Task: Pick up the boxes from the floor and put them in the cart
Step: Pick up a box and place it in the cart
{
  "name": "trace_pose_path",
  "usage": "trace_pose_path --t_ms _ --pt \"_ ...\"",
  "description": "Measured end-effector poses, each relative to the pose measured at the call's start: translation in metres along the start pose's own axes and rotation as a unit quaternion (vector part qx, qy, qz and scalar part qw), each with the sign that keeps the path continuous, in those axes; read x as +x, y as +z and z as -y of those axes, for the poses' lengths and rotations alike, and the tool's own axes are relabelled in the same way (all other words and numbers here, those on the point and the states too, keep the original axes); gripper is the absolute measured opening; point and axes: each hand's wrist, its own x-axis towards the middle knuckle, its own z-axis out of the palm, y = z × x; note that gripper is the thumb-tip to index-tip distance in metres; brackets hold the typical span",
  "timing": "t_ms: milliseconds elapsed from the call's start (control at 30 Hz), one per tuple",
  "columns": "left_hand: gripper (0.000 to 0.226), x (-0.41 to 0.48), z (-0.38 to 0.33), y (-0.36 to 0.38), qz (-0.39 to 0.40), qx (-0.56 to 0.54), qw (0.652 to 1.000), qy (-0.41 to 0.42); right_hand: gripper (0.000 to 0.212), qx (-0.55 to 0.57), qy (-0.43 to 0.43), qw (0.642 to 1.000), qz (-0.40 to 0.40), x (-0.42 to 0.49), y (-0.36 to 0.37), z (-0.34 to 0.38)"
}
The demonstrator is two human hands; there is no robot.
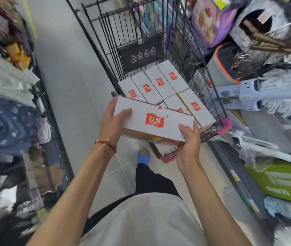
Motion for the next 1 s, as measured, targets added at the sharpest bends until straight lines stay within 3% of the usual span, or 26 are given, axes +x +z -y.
trace_pose_path --t_ms 200,433,700,800,900,1000 --pt "0.041 0.091 -0.046 0.014 0.035 0.042 0.999 0.002 0.074 0.023 0.015 0.999 -0.024 0.061 0.050 0.023" --pt "0.034 0.181 -0.075 0.026 0.111 0.103 0.988 -0.014 0.054 0.026 0.032 0.995 -0.087 0.108 0.097 0.027" --pt "0.026 0.287 -0.097 0.039 0.272 0.170 0.947 -0.010 0.078 0.072 0.054 0.972 -0.216 0.140 0.154 0.011" --pt "0.045 0.324 -0.092 0.037 0.307 0.207 0.928 -0.035 0.089 0.077 0.063 0.965 -0.242 0.146 0.183 0.003" --pt "0.054 0.353 -0.083 0.031 0.321 0.246 0.912 -0.066 0.056 0.065 0.056 0.959 -0.271 0.152 0.206 -0.017" --pt "0.041 0.371 -0.071 0.024 0.330 0.279 0.898 -0.086 0.057 0.046 0.067 0.952 -0.294 0.155 0.218 -0.039"
